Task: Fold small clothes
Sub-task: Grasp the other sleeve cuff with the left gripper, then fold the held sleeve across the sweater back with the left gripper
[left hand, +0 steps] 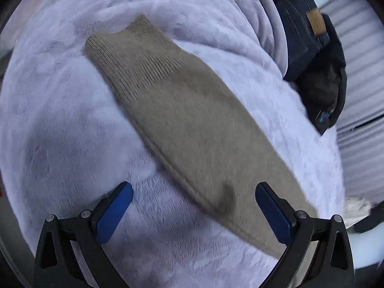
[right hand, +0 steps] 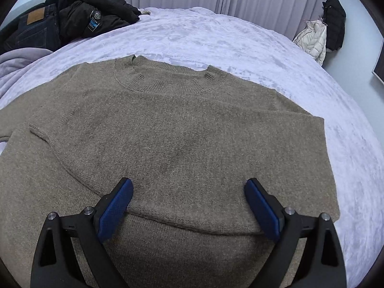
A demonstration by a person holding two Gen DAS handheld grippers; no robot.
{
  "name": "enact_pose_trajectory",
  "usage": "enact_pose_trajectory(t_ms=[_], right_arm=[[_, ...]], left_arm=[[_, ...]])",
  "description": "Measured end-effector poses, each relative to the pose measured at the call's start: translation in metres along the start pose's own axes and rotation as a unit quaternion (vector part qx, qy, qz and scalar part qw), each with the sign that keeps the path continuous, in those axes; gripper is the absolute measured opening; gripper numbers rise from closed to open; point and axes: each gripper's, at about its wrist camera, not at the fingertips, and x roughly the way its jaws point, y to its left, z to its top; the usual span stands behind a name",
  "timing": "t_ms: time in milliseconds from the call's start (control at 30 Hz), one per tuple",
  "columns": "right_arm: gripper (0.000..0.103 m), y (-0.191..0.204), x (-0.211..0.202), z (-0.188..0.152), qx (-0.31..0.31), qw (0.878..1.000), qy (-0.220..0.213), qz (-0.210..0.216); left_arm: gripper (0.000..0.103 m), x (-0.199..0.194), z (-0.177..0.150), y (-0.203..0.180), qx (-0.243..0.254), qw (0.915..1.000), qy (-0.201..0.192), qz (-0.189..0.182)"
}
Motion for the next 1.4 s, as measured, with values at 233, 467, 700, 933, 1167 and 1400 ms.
enact_pose_trajectory(t_ms=[233, 467, 700, 933, 1167, 1400], right_arm=[[0.096, 0.002, -0.002, 0.000, -0.004, 1.000, 0.002, -0.012], [0.097, 0.005, -0.008, 0.005, -0.005, 1.000, 0.015, -0.025], [0.097, 0.041, -0.063, 0.046, -0.015, 0.999, -0.027, 0.042], [0.096, 0.130, -0.005, 0.115, -0.088, 0.994, -0.005, 0.067], [0.096, 0.174, 0.066, 0.135, -0.054, 0.996, 0.057, 0.043], [0.096, 0.234, 0.023, 0.084, -0.160, 0.984, 0.019, 0.079]], left_arm=[[0.103, 0.009, 0.057, 0.036, -0.082, 0.9879, -0.019, -0.130], [0.010, 0.033, 0.066, 0.025, -0.050, 0.9819, 0.016, -0.182], [0.010, 0.004, 0.062, 0.012, 0.001, 0.9841, -0.039, -0.173], [0.010, -0.033, 0.045, -0.026, 0.103, 0.9866, -0.079, -0.099], [0.010, -0.052, 0.023, -0.067, 0.177, 0.9771, -0.098, -0.066], [0.009, -0.059, 0.005, -0.097, 0.202, 0.9722, -0.105, -0.054]])
